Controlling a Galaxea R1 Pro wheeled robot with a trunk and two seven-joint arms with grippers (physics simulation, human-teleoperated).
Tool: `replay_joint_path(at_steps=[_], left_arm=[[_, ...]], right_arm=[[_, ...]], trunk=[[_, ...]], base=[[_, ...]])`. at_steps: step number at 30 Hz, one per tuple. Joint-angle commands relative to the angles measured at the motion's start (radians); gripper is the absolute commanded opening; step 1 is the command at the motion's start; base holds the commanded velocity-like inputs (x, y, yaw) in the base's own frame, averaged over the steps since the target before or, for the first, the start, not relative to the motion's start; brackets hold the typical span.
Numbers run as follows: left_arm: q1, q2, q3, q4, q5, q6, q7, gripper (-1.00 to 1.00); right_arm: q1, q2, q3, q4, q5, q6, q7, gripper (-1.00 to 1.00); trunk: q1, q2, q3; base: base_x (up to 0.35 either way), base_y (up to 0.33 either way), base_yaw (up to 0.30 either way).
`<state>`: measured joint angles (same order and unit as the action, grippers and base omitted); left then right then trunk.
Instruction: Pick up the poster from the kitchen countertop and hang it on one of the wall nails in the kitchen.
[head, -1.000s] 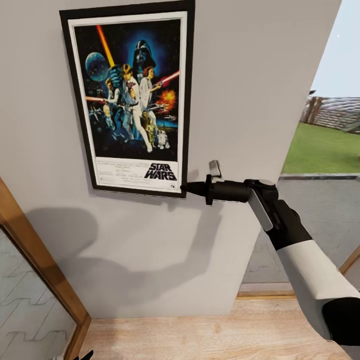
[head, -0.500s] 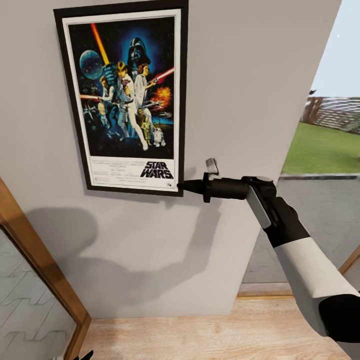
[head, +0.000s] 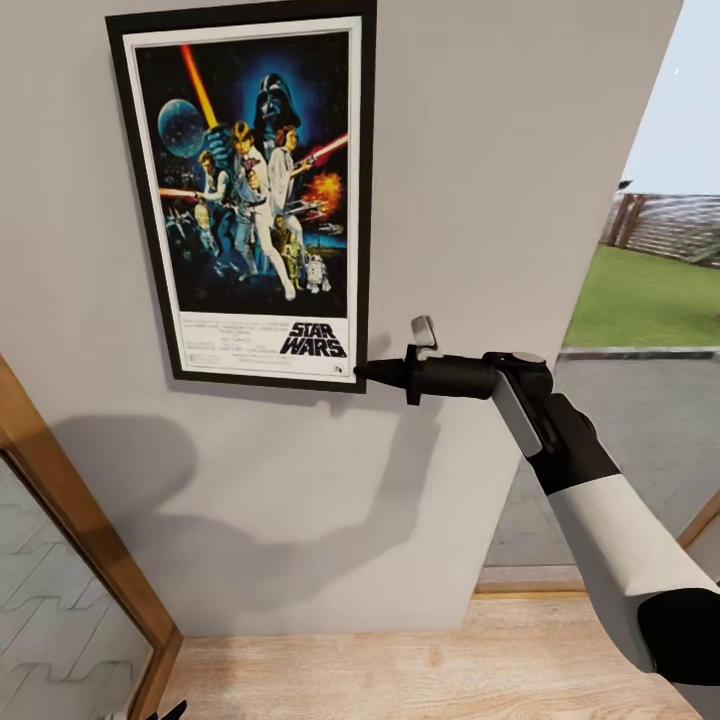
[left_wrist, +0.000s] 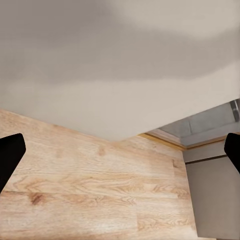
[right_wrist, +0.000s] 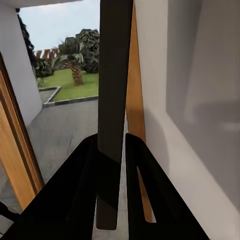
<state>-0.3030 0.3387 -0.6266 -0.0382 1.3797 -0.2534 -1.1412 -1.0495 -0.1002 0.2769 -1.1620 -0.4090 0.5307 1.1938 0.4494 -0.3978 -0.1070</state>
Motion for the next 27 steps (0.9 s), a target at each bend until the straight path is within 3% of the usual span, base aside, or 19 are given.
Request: replay_joint_path(at_steps=[1, 27], left_arm=[[-0.001, 0.000, -0.008, 0.000, 0.007, -0.006, -0.001, 1.00], [-0.001, 0.010, -0.008, 0.000, 0.007, -0.006, -0.002, 1.00]], right_arm=[[-0.001, -0.001, 0.002, -0.002, -0.010, 0.010, 0.000, -1.00], [-0.001, -0.002, 0.001, -0.004, -0.010, 0.009, 0.000, -1.00]], trunk=[[0.001, -0.002, -0.002], [0.001, -0.002, -0.002]], base=[[0.000, 0.000, 0.000], [0.003, 0.058, 0.000]])
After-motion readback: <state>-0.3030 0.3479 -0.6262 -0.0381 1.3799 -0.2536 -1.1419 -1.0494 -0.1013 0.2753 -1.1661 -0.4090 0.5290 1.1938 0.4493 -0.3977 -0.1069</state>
